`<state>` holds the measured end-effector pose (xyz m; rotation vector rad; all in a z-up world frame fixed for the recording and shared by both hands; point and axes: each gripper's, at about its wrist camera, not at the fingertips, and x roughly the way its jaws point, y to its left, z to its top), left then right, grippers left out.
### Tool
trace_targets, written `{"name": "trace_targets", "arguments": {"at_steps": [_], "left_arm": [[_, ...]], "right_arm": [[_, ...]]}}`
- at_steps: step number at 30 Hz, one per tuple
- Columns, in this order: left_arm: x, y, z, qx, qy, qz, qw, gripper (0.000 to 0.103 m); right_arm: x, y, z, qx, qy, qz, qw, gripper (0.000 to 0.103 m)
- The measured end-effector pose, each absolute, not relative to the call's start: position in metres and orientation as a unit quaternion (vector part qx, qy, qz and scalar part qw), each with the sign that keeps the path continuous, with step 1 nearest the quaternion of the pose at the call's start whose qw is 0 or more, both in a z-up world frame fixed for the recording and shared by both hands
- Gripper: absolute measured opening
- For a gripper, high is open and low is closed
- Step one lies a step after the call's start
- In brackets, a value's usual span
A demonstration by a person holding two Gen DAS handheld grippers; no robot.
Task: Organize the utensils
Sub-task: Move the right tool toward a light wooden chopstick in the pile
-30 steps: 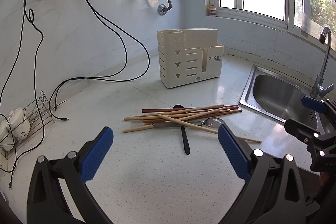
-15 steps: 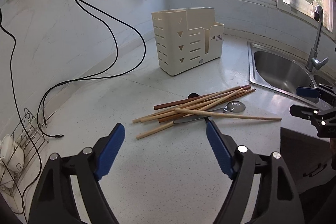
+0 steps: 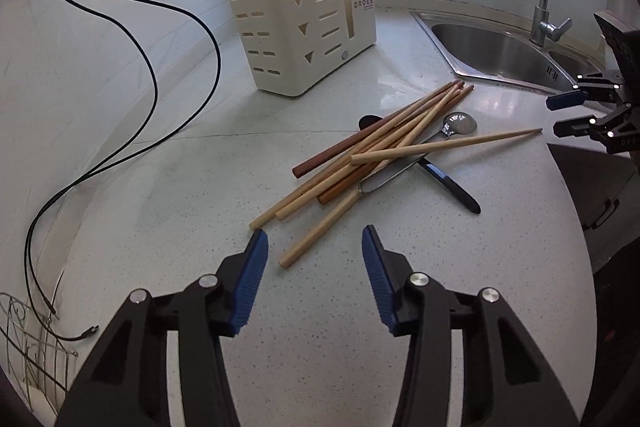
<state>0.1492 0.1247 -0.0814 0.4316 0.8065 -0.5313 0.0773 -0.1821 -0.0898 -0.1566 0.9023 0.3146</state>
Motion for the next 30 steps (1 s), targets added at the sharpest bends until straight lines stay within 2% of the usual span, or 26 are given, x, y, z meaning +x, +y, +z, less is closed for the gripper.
{"name": "trace_targets", "arguments": {"at_steps": [3,8,19,25,27,30], "left_arm": [[0.161,0.129,-0.086,0.219,0.392,-0.275,0.85,0.044],[0.177,0.141,-0.095,0.212,0.41,-0.314,0.83,0.035],[0.191,0.147,-0.107,0.205,0.418,-0.379,0.8,0.032],[0.193,0.154,-0.106,0.205,0.414,-0.392,0.796,0.022],[0.192,0.154,-0.106,0.208,0.415,-0.393,0.794,0.013],[0.189,0.154,-0.105,0.217,0.413,-0.393,0.792,0.012]], "right_arm": [[0.084,-0.181,-0.093,-0.081,0.441,0.161,0.879,0.038],[0.098,-0.178,-0.103,-0.089,0.461,0.181,0.864,0.022],[0.104,-0.178,-0.105,-0.11,0.47,0.209,0.851,0.021],[0.103,-0.179,-0.105,-0.117,0.465,0.217,0.85,0.018],[0.102,-0.179,-0.106,-0.116,0.464,0.218,0.851,0.015],[0.101,-0.18,-0.106,-0.114,0.463,0.218,0.852,0.012]]}}
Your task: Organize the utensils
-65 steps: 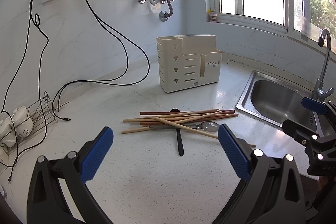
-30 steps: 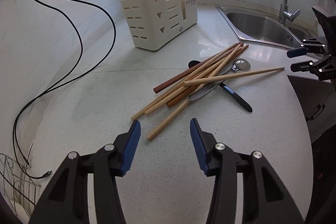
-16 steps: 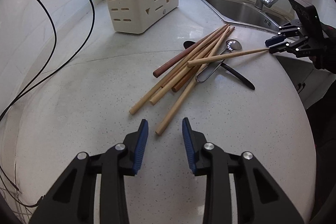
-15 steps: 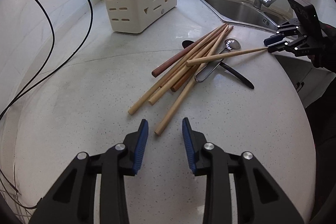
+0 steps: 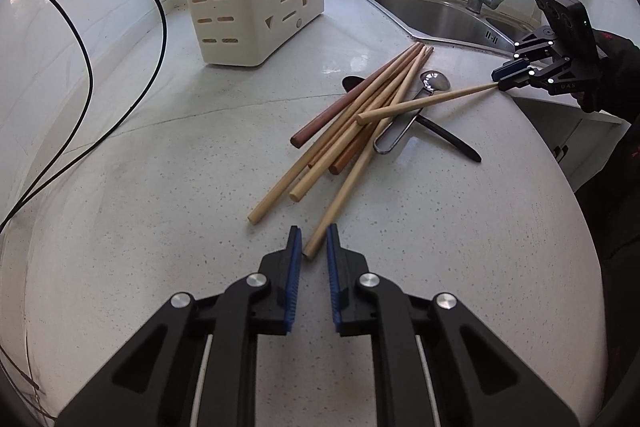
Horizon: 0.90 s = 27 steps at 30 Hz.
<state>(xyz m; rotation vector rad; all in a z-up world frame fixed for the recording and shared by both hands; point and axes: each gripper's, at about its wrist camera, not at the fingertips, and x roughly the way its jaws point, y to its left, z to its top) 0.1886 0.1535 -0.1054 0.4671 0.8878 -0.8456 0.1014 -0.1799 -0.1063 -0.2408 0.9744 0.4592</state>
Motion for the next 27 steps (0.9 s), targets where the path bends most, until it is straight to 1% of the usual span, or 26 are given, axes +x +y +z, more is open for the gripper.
{"name": "trace_targets", "arguments": {"at_steps": [7,17,19,23,27], "left_arm": [[0.182,0.154,-0.1,0.213,0.407,-0.391,0.798,0.011],[0.168,0.16,-0.058,0.133,0.36,-0.389,0.837,0.01],[0.166,0.158,-0.05,0.12,0.349,-0.387,0.845,0.01],[0.162,0.152,-0.035,0.097,0.325,-0.376,0.862,0.009],[0.16,0.145,-0.028,0.093,0.318,-0.368,0.869,0.009]], "right_arm": [[0.104,-0.184,-0.101,-0.095,0.456,0.232,0.854,0.008],[0.102,-0.202,-0.062,-0.025,0.405,0.235,0.883,0.004],[0.103,-0.205,-0.054,-0.012,0.392,0.234,0.89,0.002],[0.106,-0.212,-0.042,0.017,0.368,0.228,0.901,0.002],[0.108,-0.213,-0.045,0.012,0.372,0.203,0.905,0.002]]}}
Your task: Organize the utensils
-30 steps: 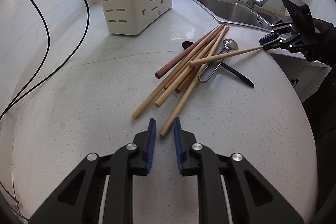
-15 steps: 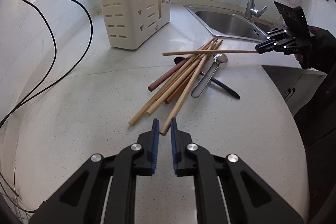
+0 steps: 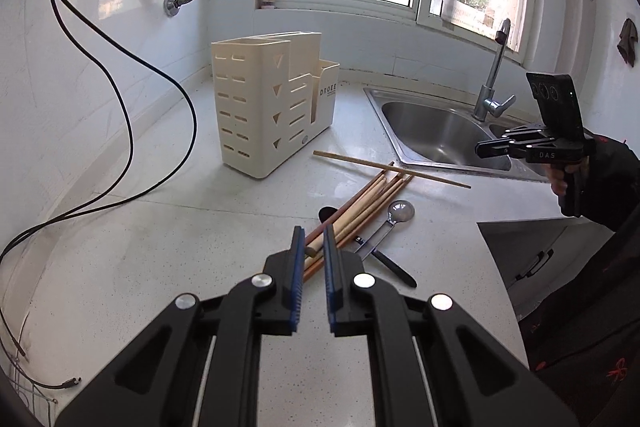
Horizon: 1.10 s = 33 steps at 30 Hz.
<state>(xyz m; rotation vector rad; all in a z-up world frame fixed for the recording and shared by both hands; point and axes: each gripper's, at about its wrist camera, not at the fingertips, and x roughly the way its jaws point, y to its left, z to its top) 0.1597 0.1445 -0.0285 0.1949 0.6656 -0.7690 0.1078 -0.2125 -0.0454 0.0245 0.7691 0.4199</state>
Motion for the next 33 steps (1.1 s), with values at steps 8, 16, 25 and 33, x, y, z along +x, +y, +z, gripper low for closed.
{"name": "trace_targets", "arguments": {"at_steps": [8,16,25,33], "left_arm": [[0.154,0.14,-0.027,0.085,0.315,-0.352,0.877,0.009],[0.153,0.135,-0.016,0.081,0.303,-0.338,0.887,0.009],[0.151,0.127,-0.01,0.088,0.297,-0.336,0.889,0.009],[0.152,0.126,-0.008,0.083,0.295,-0.332,0.892,0.009]], "right_arm": [[0.108,-0.225,-0.068,0.013,0.41,0.158,0.898,0.002],[0.107,-0.237,-0.08,0.012,0.415,0.11,0.903,0.062],[0.115,-0.231,-0.091,0.004,0.416,0.114,0.902,0.04],[0.128,-0.23,-0.099,0.007,0.426,0.113,0.897,0.032]]}}
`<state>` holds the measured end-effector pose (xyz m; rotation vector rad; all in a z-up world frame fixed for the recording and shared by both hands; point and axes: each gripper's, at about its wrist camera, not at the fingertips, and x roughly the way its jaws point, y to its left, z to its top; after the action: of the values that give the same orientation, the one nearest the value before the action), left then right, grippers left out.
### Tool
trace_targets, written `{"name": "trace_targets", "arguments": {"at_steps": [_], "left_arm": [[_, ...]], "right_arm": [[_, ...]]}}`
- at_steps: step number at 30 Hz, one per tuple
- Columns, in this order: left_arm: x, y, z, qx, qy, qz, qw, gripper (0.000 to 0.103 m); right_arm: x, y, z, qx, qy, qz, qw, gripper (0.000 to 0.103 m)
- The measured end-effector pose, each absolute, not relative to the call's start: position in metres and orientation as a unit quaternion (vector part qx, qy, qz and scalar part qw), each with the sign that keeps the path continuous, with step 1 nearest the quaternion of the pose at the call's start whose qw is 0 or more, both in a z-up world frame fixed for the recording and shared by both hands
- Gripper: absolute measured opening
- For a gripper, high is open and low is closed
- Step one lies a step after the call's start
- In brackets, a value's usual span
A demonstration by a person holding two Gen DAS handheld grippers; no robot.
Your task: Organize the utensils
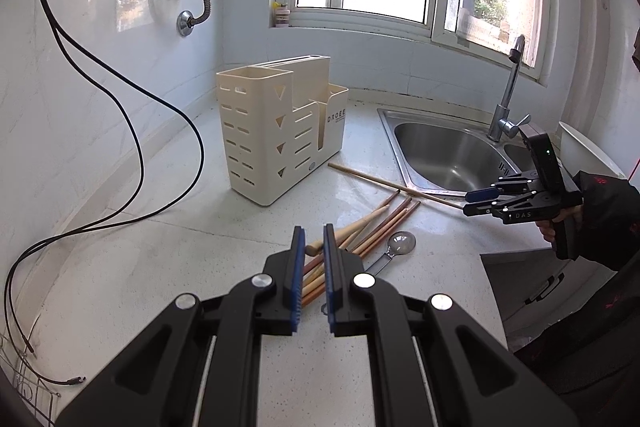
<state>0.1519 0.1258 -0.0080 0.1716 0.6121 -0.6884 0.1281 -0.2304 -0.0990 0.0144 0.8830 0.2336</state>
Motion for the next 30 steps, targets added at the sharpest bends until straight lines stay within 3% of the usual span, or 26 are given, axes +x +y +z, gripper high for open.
{"name": "trace_targets", "arguments": {"at_steps": [16,23,30], "left_arm": [[0.155,0.125,-0.005,0.066,0.294,-0.329,0.895,0.009],[0.16,0.124,0.006,0.044,0.283,-0.326,0.901,0.008],[0.161,0.119,0.01,0.044,0.28,-0.324,0.903,0.008]], "right_arm": [[0.134,-0.23,-0.107,0.016,0.433,0.119,0.893,0.006],[0.126,-0.238,-0.081,0.039,0.397,0.125,0.909,0.003],[0.129,-0.239,-0.092,0.033,0.428,0.11,0.896,0.003]]}}
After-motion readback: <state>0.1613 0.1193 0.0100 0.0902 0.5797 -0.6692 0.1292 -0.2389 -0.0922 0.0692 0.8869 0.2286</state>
